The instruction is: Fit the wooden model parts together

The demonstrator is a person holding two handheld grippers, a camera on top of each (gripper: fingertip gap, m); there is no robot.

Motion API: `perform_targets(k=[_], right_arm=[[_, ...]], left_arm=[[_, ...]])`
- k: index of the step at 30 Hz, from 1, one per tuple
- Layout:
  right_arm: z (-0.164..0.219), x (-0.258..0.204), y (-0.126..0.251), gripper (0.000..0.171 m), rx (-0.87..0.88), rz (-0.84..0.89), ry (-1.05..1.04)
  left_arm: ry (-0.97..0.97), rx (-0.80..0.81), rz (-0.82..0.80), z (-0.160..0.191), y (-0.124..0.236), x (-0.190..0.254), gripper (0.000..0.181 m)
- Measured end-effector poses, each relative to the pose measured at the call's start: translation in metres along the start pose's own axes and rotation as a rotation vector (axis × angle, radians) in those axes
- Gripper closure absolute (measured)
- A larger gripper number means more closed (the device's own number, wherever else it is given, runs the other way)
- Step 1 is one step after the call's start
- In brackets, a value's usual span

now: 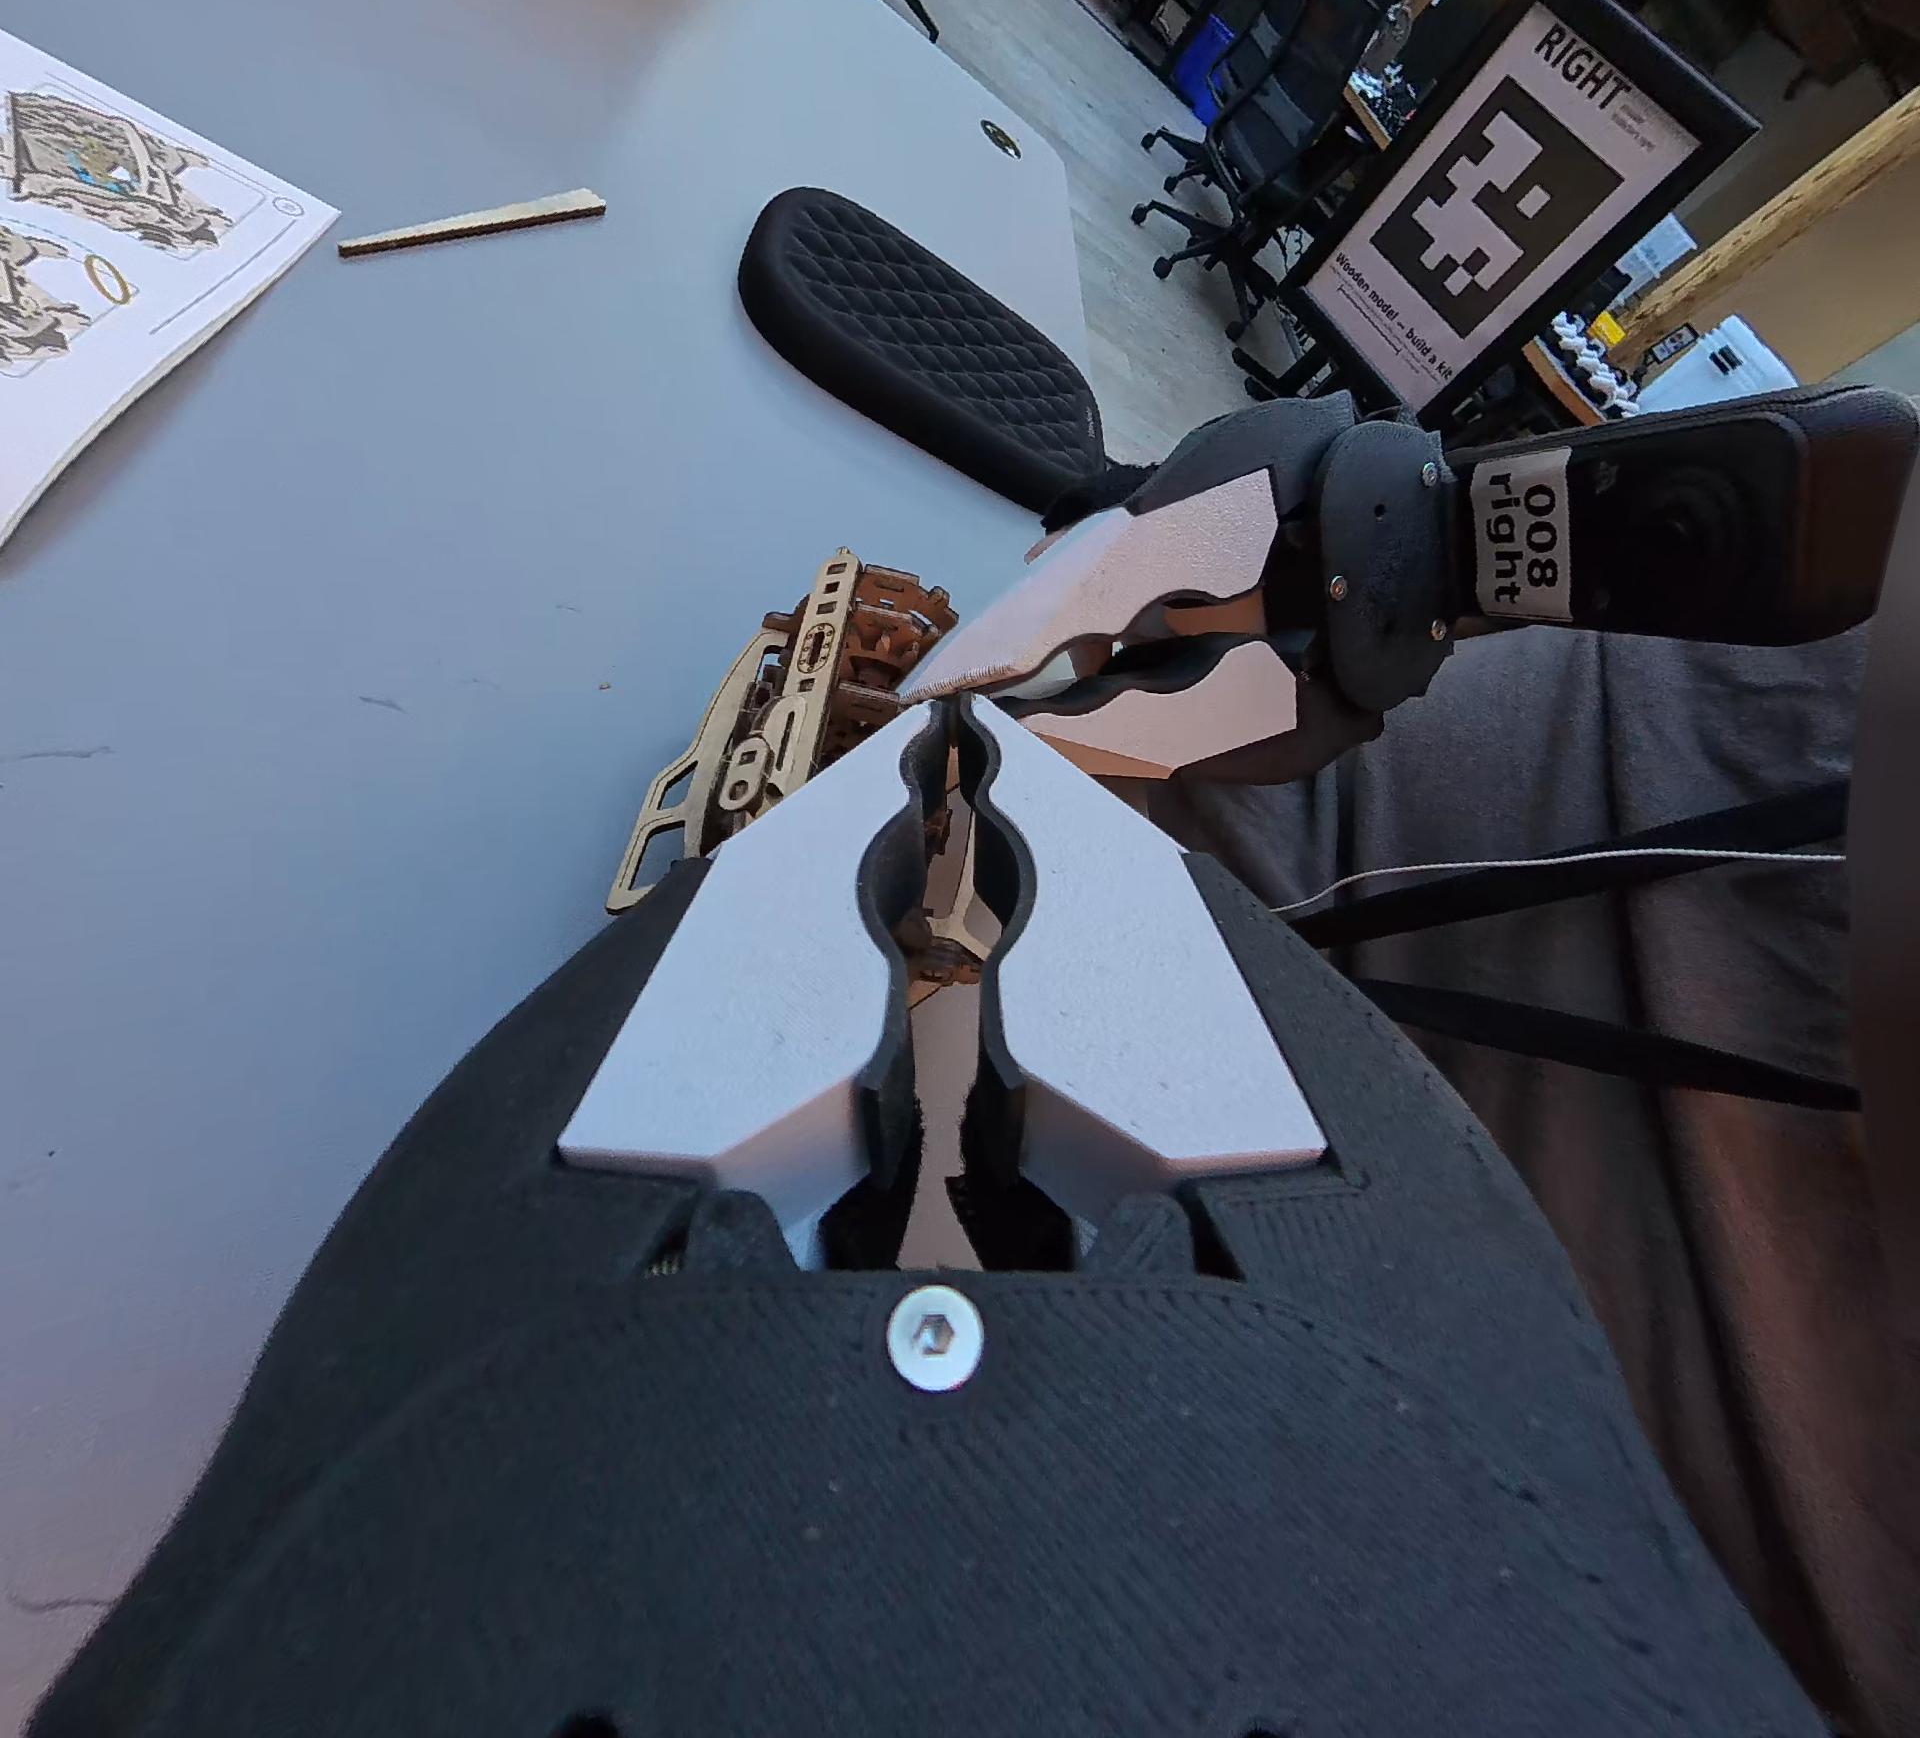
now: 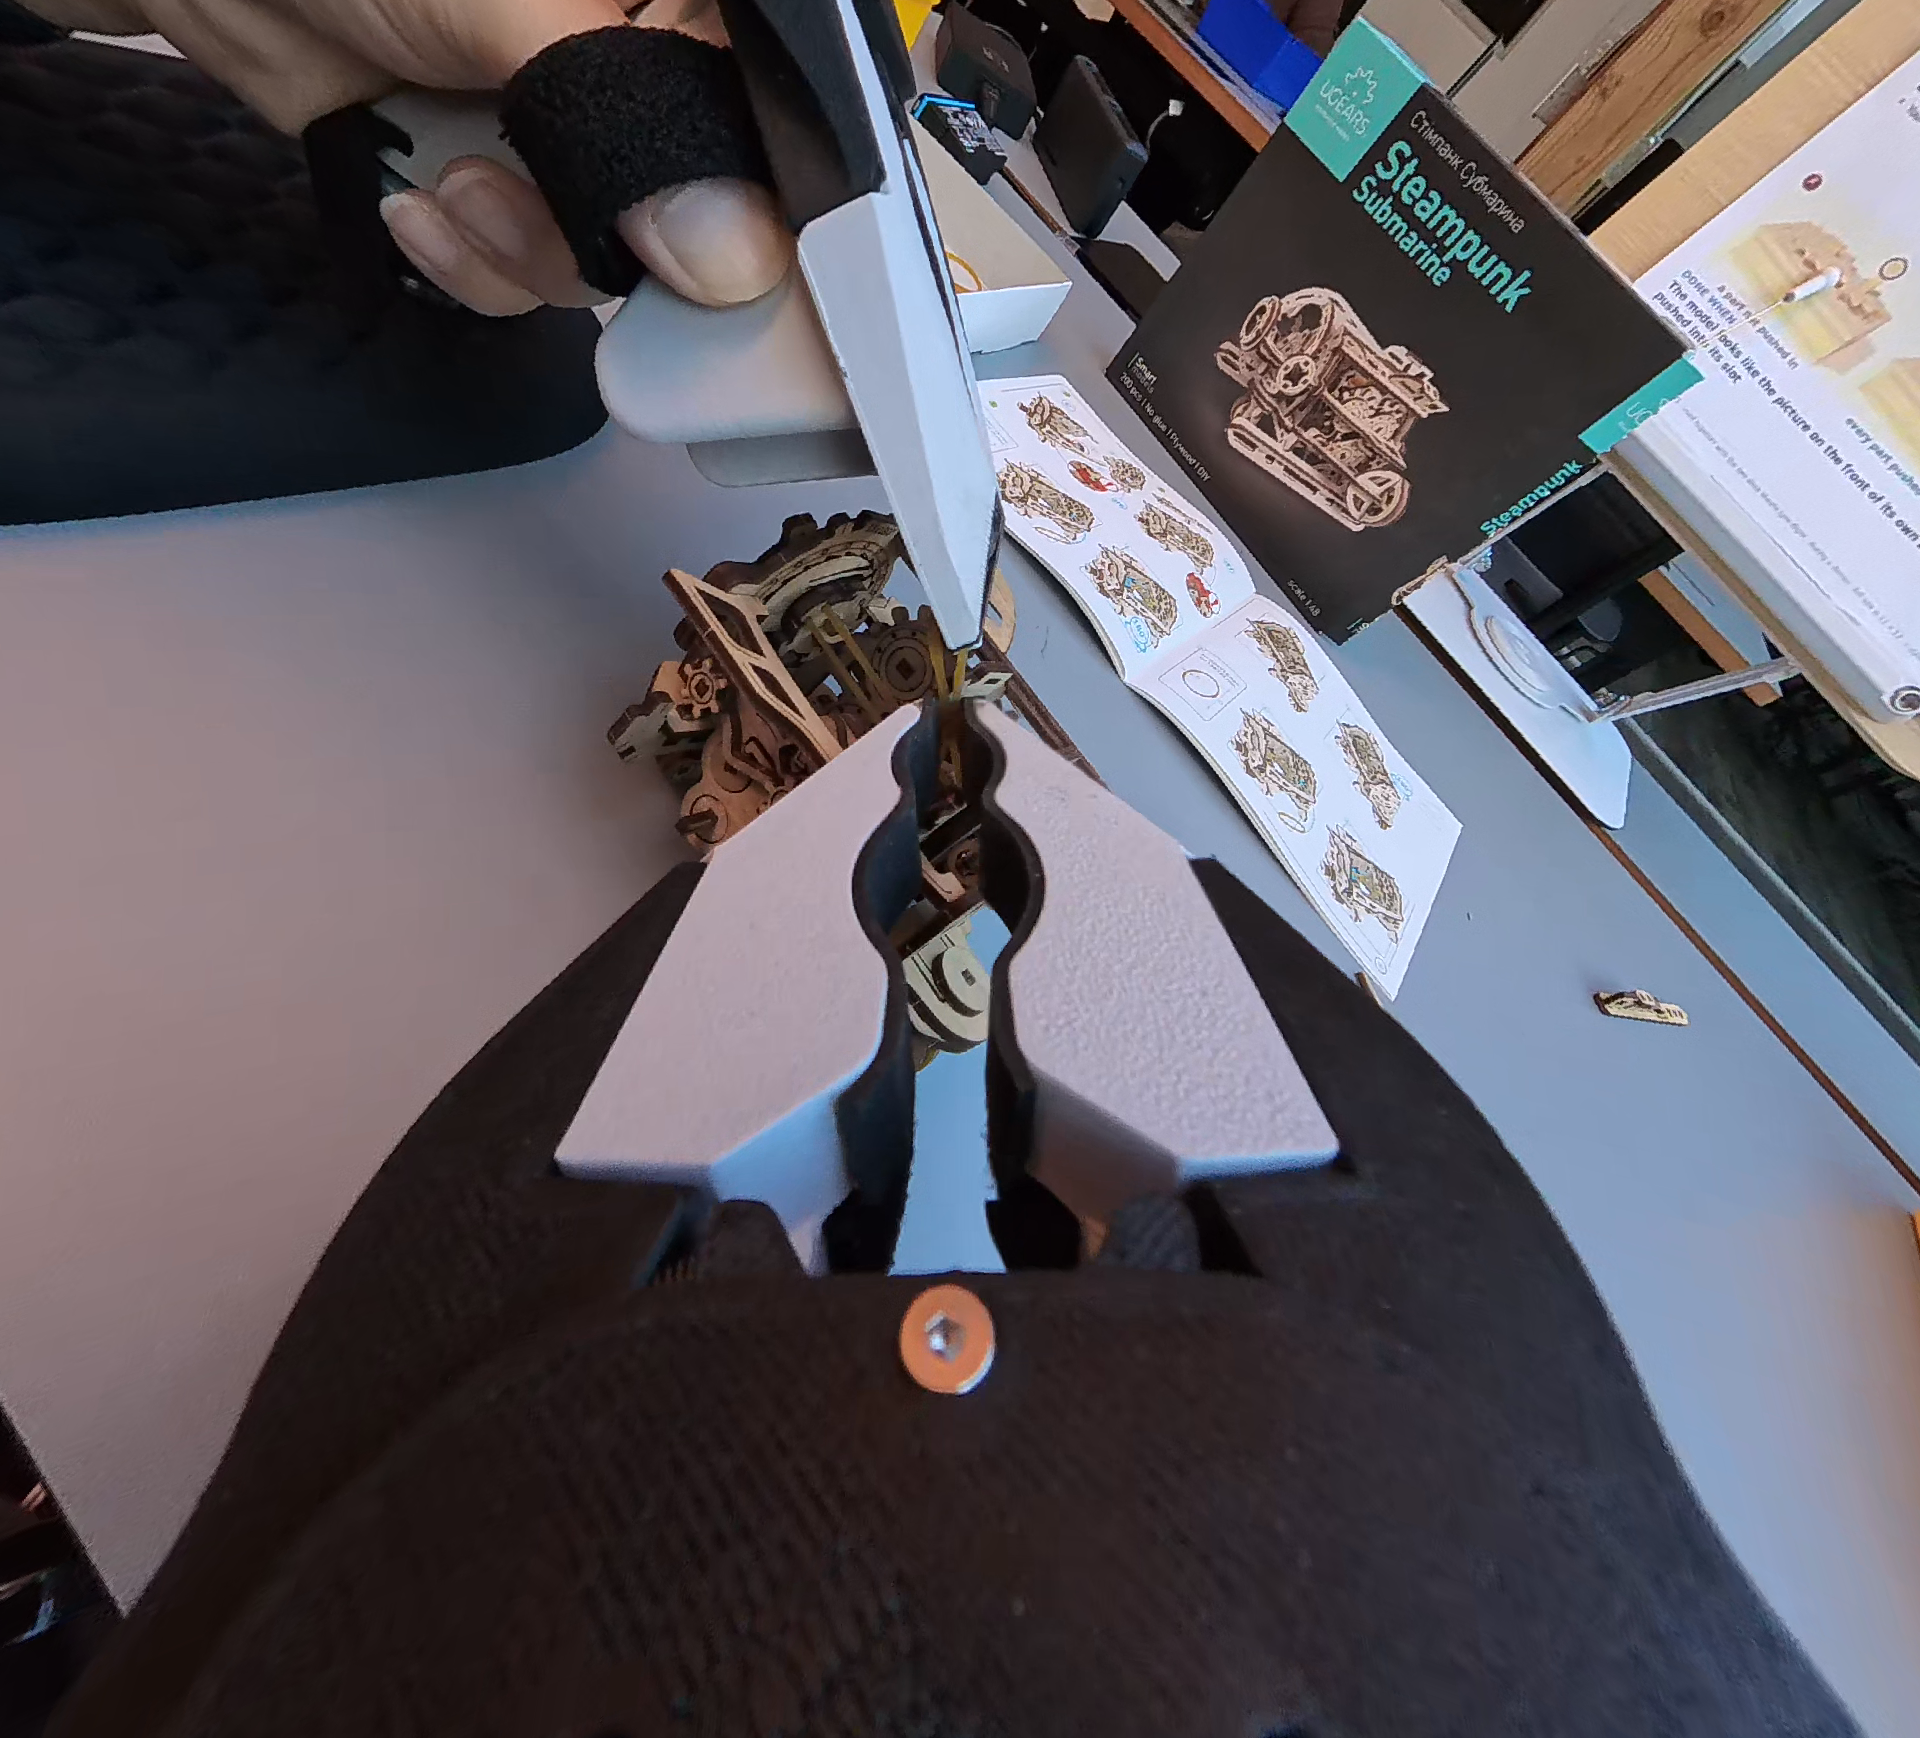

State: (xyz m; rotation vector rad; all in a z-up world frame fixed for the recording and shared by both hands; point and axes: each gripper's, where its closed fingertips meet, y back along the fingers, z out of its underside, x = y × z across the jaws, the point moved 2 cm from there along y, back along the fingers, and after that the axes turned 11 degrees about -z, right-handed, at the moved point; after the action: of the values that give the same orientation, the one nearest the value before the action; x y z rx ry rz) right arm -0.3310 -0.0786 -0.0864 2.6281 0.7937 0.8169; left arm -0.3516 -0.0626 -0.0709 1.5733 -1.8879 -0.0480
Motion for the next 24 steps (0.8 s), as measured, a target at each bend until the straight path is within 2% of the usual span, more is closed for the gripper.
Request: perform_targets(k=[12, 15, 16, 17, 18, 20, 23, 24], right_arm=[[-0.001, -0.002, 0.001, 0.171, 0.037, -0.067, -0.055], [0.0, 0.0, 0.001, 0.171, 0.047, -0.091, -0.076], [0.001, 0.001, 0.001, 0.171, 0.05, -0.099, -0.084], [0.001, 0.001, 0.001, 0.171, 0.054, -0.107, -0.087], [0.001, 0.001, 0.001, 0.171, 0.057, -0.111, -0.086], [0.0, 0.0, 0.001, 0.171, 0.062, -0.116, -0.079], [0.001, 0.0, 0.002, 0.171, 0.071, -0.127, -0.074], [0.0, 0.0, 0.002, 0.171, 0.076, -0.132, -0.073]], left_arm=[[-0.026, 0.017, 0.037, -0.002, 0.001, 0.0, 0.18], [-0.092, 0.064, 0.037, -0.011, 0.011, 0.001, 0.15], [-0.147, 0.078, 0.008, -0.013, 0.017, -0.002, 0.143], [-0.213, 0.077, -0.044, -0.013, 0.021, -0.007, 0.126], [-0.282, 0.06, -0.087, -0.01, 0.025, -0.012, 0.116], [-0.362, 0.021, -0.116, -0.001, 0.028, -0.018, 0.107], [-0.367, -0.017, -0.061, 0.009, 0.023, -0.014, 0.097], [-0.382, -0.037, -0.067, 0.013, 0.019, -0.015, 0.089]])
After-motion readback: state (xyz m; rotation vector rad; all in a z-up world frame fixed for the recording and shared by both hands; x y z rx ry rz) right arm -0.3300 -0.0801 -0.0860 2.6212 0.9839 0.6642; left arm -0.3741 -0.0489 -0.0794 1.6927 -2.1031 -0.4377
